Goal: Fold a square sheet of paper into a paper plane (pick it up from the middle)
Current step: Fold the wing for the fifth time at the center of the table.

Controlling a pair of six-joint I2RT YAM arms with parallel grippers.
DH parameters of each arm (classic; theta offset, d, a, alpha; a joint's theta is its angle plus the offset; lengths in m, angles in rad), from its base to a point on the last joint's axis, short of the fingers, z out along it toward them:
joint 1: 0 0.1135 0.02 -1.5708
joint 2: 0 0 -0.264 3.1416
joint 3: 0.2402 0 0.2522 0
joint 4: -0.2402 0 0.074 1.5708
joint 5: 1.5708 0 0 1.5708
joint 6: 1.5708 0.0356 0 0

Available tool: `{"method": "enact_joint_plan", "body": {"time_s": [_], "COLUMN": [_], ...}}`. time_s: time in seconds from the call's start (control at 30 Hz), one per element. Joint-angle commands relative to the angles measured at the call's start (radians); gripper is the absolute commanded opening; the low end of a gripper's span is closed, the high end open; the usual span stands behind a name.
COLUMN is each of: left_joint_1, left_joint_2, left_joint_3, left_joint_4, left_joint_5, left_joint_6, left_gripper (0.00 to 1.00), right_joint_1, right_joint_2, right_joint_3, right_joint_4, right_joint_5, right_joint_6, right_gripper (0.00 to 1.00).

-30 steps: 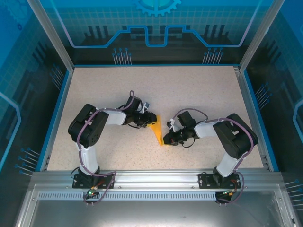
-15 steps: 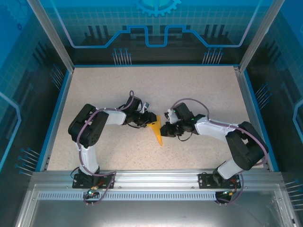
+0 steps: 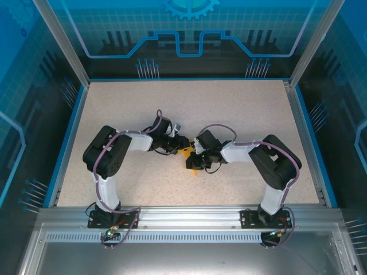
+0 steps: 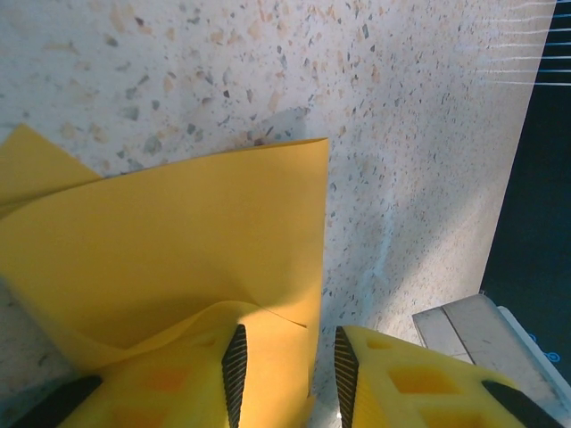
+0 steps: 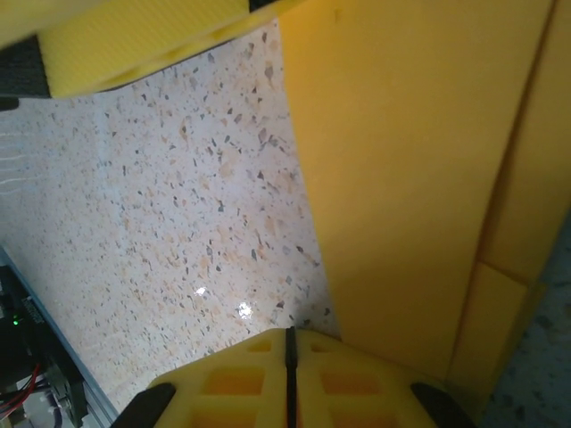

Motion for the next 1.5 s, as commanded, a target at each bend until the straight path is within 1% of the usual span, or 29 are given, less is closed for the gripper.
{"method": "enact_joint_plan", "body": {"time_s": [0.0,0.17,0.33,0.53,0.63,0.93,1.13,1.33,1.47], "left_joint_1": [0.008,0.024,0.035,0.039,0.045,0.072,0.082,0.075,0.054], "left_joint_2": [0.023,0.022,0.033,0.043,0.054,0.066,0.013,-0.098,-0.152], "left_joint_3": [-0.003,0.019,0.058,0.071,0.076,0.110,0.154,0.135,0.113], "left_joint_4": [-0.045,-0.059,-0.082,-0.099,-0.105,-0.136,-0.196,-0.209,-0.236], "left_joint_5": [-0.005,-0.006,0.001,-0.008,-0.018,-0.026,-0.019,0.005,-0.016], "left_joint_6": [0.033,0.050,0.072,0.084,0.094,0.126,0.156,0.139,0.149], "left_gripper": [0.35,0.35,0.35,0.35,0.35,0.34,0.35,0.36,0.36], "right_joint_1": [-0.018,-0.057,-0.090,-0.091,-0.092,-0.094,-0.094,-0.094,-0.096], "right_joint_2": [0.000,-0.005,0.001,-0.050,-0.069,-0.035,-0.010,-0.005,-0.006], "right_joint_3": [-0.090,-0.187,-0.230,-0.220,-0.200,-0.206,-0.185,-0.170,-0.169], "right_joint_4": [-0.030,0.007,0.019,0.004,-0.045,-0.025,-0.017,-0.019,-0.019], "right_joint_5": [-0.040,-0.091,-0.120,-0.140,-0.130,-0.151,-0.164,-0.160,-0.152], "right_joint_6": [0.008,-0.005,-0.021,-0.033,-0.059,-0.065,-0.066,-0.059,-0.056], "right_gripper": [0.09,0.09,0.09,0.09,0.09,0.10,0.10,0.10,0.10]}}
